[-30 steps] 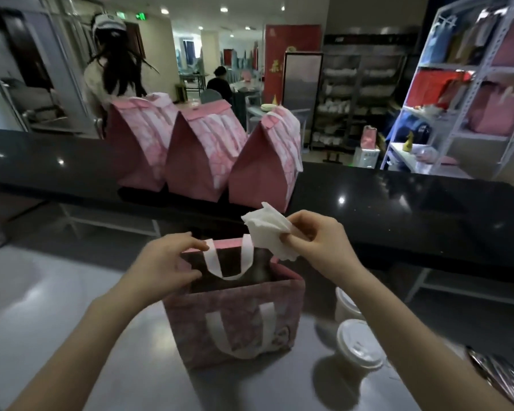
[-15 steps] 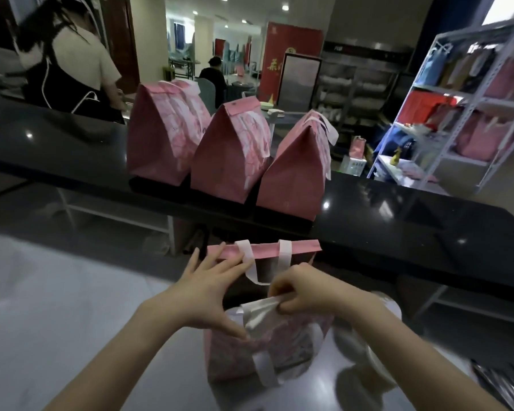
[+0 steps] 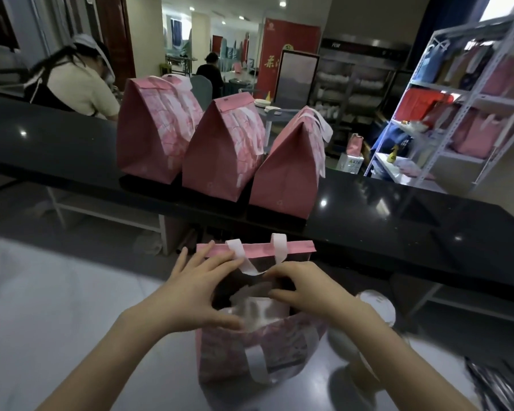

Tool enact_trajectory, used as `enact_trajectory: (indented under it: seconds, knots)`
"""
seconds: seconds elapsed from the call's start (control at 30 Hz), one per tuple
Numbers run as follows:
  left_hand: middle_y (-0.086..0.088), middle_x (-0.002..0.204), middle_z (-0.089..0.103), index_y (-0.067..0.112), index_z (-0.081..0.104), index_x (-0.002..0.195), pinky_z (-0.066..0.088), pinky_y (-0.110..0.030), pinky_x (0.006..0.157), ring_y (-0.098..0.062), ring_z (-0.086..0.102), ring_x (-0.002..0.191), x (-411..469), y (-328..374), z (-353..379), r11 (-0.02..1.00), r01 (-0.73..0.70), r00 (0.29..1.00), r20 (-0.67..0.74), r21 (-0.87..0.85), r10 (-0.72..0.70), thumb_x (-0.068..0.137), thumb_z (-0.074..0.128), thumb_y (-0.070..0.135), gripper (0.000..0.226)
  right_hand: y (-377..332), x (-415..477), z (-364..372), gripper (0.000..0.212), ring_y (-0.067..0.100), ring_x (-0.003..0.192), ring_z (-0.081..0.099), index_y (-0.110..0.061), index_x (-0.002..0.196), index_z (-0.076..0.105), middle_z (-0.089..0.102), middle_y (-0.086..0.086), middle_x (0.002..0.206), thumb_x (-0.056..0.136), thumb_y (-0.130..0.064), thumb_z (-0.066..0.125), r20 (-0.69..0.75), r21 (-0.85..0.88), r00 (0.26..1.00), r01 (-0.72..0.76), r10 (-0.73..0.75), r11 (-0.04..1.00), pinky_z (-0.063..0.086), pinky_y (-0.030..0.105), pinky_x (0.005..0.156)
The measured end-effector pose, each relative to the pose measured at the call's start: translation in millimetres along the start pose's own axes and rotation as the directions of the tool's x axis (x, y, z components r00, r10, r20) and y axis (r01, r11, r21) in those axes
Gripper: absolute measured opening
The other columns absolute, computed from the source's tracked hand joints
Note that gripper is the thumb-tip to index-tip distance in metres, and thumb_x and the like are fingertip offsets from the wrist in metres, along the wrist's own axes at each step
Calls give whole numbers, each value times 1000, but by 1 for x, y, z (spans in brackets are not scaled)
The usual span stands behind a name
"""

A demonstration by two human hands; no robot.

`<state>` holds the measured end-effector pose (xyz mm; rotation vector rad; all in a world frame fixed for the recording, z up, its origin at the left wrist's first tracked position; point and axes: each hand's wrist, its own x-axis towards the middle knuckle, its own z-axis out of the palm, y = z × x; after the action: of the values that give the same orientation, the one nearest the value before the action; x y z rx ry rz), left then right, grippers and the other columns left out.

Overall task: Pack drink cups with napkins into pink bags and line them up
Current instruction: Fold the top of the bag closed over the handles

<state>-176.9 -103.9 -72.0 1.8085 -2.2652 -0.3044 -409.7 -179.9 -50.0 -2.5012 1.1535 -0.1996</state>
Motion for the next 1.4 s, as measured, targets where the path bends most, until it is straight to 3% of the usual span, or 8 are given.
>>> enact_trajectory:
  seconds: [0.17,0.3,0.43,0.57,0.8,1.03,1.27,1.4]
  knots:
    - [14,138,48,34,55,128,14,-44,119,-14,23,144,11,38,-9,999,52,956,-288,9,-47,82,65,53,51,28,-49,-20,21,0,99,59,-28,108,69,66,-17,105,88,-26,66,-229,147,973,48,-14,988,50,23,89]
    - [9,99,65,21,72,95,46,-29,85,-12,58,99,34,105,-5,979,-152,877,-476,-133,72,78,77,19,18,71,-99,-38,16,3,96,61,-21,103,72,68,-13,102,87,-18,68,-349,149,936,4,49,989,48,19,87]
    - [13,89,64,25,72,90,47,-16,75,-2,59,84,69,186,19,920,-294,908,-376,-259,185,82,73,18,11,131,-156,-45,15,-1,94,58,-26,102,71,66,-17,100,88,-22,67,-366,157,907,-160,207,975,44,14,84]
    - [13,88,67,25,71,93,51,-29,78,-3,61,85,110,270,70,872,-373,921,-239,-316,308,83,70,23,10,204,-219,-39,14,2,91,60,-29,100,70,66,-16,97,87,-26,65,-353,193,835,-377,423,906,49,23,82]
    - [14,97,66,29,67,100,50,-29,82,-2,60,91,163,393,186,837,-469,867,35,-282,497,85,60,27,17,305,-326,-5,17,16,88,64,-25,98,69,69,-5,95,82,-30,65,-254,271,572,-732,780,625,51,30,76]
    - [8,112,60,26,65,110,47,-30,86,-11,54,107,196,464,277,839,-508,802,249,-195,543,81,59,18,31,361,-395,31,49,21,112,46,-21,124,53,52,1,119,85,-49,62,-238,180,346,-902,908,391,44,33,87]
    - [4,123,57,23,61,121,40,-33,96,-19,49,115,211,494,327,796,-605,760,302,9,575,88,54,19,34,389,-410,50,56,21,117,42,-20,127,48,50,1,124,86,-57,56,-246,148,329,-917,912,371,39,33,95]
    - [3,112,59,25,65,110,40,-33,89,-21,53,107,214,493,336,785,-615,763,307,76,568,89,52,16,26,397,-412,56,42,17,111,47,-23,122,55,54,-3,118,88,-48,60,-275,220,342,-887,898,405,41,31,94]
